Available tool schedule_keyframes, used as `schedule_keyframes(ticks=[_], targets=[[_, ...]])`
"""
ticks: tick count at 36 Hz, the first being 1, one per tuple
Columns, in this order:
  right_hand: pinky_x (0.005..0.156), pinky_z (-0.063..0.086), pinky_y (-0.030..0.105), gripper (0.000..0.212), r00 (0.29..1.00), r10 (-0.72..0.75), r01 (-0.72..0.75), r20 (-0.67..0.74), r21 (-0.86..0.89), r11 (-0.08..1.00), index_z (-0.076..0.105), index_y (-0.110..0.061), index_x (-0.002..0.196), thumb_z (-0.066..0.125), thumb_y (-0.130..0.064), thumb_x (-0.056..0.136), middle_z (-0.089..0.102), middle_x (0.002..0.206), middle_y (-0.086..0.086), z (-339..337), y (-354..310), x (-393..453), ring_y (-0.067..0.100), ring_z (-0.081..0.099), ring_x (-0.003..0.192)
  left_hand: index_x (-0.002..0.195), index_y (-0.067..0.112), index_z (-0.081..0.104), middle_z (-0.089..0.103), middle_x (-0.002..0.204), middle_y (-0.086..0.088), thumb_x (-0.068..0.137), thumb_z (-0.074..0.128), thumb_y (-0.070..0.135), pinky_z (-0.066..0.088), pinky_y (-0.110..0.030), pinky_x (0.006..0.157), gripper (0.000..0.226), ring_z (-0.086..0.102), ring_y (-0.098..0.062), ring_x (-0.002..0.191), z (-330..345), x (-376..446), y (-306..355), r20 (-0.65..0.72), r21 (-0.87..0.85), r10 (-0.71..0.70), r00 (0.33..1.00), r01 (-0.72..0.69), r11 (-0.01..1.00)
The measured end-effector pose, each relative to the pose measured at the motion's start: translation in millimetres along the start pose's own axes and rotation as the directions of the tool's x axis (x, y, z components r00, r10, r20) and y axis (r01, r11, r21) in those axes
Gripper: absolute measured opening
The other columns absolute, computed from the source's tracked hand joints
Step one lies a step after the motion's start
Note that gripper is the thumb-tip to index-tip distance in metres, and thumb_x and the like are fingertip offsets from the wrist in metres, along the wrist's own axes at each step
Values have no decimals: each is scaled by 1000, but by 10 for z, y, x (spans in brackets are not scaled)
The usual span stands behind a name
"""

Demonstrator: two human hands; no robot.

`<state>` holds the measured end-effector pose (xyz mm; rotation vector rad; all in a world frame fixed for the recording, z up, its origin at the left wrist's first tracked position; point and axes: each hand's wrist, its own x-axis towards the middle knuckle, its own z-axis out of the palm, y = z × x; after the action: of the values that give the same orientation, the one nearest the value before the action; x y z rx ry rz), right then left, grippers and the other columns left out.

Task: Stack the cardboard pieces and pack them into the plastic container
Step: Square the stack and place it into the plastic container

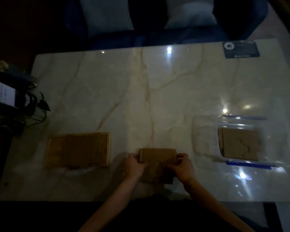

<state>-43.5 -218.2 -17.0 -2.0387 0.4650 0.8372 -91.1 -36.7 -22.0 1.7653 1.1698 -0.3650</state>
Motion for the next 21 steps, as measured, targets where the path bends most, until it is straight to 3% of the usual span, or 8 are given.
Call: schedule_keyframes(ticks=[6, 9, 11, 14, 16, 21], targets=[[74, 59, 43, 57, 998, -26, 23, 55, 46, 999, 46, -20, 104, 88, -14, 65, 62, 92, 2, -111, 9, 50, 17, 65, 76, 111, -4, 60, 66, 112, -22, 64, 82, -4, 51, -36, 85, 52, 63, -33, 104, -119, 52, 46, 153, -52, -1, 988, 9, 999], [68, 58, 30, 57, 987, -137, 139, 89, -18, 990, 46, -31, 107, 85, -17, 68, 62, 90, -8, -194, -50, 44, 5, 64, 74, 96, 9, 59, 68, 99, -14, 63, 83, -2, 51, -24, 67, 41, 63, -26, 87, -217, 28, 89, 160, -54, 93, 983, -85, 995], [60, 49, 13, 53, 961, -262, 270, 86, -87, 959, 51, -38, 106, 83, -18, 70, 63, 87, -12, -244, -106, 7, -1, 64, 71, 91, 18, 56, 66, 92, -6, 64, 83, 3, 44, -17, 60, 41, 61, -17, 80, -271, 4, 124, 142, -24, 185, 972, -184, 983], [68, 49, 21, 37, 891, -451, 450, 47, -211, 868, 62, -34, 100, 82, -19, 72, 62, 91, -10, -314, -192, -52, 6, 61, 79, 86, 31, 53, 64, 96, -6, 64, 84, 7, 45, -22, 69, 45, 60, -15, 83, -310, -40, 168, 60, -3, 329, 942, -330, 944], [73, 52, 27, 35, 851, -524, 517, 36, -231, 824, 64, -34, 97, 82, -16, 73, 60, 95, -9, -352, -242, -92, 11, 61, 85, 82, 37, 51, 61, 95, -4, 63, 84, 7, 43, -16, 68, 49, 57, -7, 82, -316, -74, 199, -11, 11, 426, 905, -426, 905], [69, 50, 12, 31, 806, -591, 577, 4, -225, 785, 68, -30, 96, 81, -12, 74, 59, 97, -12, -427, -282, -133, 1, 62, 87, 82, 37, 53, 56, 95, 3, 61, 83, 7, 40, -8, 58, 47, 56, 4, 84, -319, -102, 224, -61, 26, 524, 849, -524, 851]])
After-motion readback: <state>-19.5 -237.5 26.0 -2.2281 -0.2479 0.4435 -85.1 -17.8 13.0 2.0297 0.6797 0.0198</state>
